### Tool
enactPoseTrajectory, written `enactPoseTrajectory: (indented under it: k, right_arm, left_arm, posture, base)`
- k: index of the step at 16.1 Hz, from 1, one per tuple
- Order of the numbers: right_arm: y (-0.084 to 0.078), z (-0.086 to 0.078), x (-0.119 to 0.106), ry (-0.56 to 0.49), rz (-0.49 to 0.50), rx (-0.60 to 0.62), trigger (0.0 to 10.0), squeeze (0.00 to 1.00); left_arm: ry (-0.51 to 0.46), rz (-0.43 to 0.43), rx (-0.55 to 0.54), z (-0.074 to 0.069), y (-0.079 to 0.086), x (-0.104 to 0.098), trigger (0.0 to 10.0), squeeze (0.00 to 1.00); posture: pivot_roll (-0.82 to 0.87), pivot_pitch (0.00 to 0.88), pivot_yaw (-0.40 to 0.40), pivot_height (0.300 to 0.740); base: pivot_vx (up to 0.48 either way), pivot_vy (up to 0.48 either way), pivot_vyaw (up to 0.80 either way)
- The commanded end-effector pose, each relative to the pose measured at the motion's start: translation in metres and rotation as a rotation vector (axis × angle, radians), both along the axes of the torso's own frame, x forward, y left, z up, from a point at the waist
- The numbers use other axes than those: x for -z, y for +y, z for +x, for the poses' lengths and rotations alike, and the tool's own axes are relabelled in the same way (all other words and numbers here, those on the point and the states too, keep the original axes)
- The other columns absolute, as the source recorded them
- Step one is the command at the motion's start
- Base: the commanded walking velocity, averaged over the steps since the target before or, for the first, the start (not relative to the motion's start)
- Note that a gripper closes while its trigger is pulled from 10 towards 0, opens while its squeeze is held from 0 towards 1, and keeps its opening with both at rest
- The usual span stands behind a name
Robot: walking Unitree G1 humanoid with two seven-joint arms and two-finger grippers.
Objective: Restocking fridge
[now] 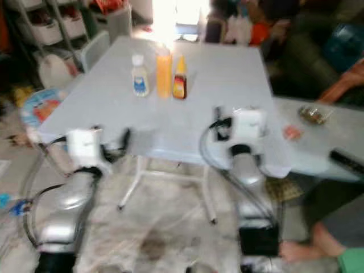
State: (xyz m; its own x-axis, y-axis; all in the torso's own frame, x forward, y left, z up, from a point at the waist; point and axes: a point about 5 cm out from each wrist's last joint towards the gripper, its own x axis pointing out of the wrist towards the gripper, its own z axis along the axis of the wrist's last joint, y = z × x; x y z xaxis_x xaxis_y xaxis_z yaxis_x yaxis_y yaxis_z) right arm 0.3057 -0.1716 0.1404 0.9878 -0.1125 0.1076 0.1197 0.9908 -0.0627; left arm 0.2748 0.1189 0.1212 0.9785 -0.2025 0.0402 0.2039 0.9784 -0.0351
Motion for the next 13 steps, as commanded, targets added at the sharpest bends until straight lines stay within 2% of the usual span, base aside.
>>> enactPoseTrajectory:
  k: [1,4,6,10,13]
  right_arm:
    - [0.0062,0.0029,-0.0064,-0.023,0.006,-0.024,10.0,0.00]
    - [0.0074,0.0050,-0.0063,-0.017,0.010,-0.033,10.0,0.00]
    - [0.0098,0.0051,-0.0043,-0.009,0.024,-0.058,10.0,0.00]
    - [0.0117,0.0046,-0.0014,0.000,0.029,-0.074,10.0,0.00]
    - [0.0133,0.0040,0.0004,0.006,0.029,-0.082,10.0,0.00]
  left_arm:
    - [-0.020,0.015,-0.023,0.0032,0.0064,-0.0049,10.0,0.00]
    - [-0.015,0.000,-0.020,0.0037,0.0061,-0.0046,10.0,0.00]
    - [-0.012,0.000,-0.026,0.0047,0.0060,-0.0045,10.0,0.00]
    - [-0.002,-0.004,-0.025,0.0063,0.0052,-0.0039,10.0,0.00]
    - [0.003,-0.010,-0.028,0.0065,0.0051,-0.0033,10.0,0.00]
  posture:
    - [-0.01,0.000,-0.046,0.740]
    - [-0.01,0.000,-0.048,0.740]
    - [-0.01,0.000,-0.048,0.740]
    - [-0.01,0.000,-0.046,0.740]
    - [-0.01,0.000,-0.047,0.740]
  base:
    - [0.420,0.000,0.00]
    - [0.419,0.000,0.00]
    - [0.403,0.261,0.00]
    - [0.320,0.353,0.00]
    - [0.000,0.455,0.00]
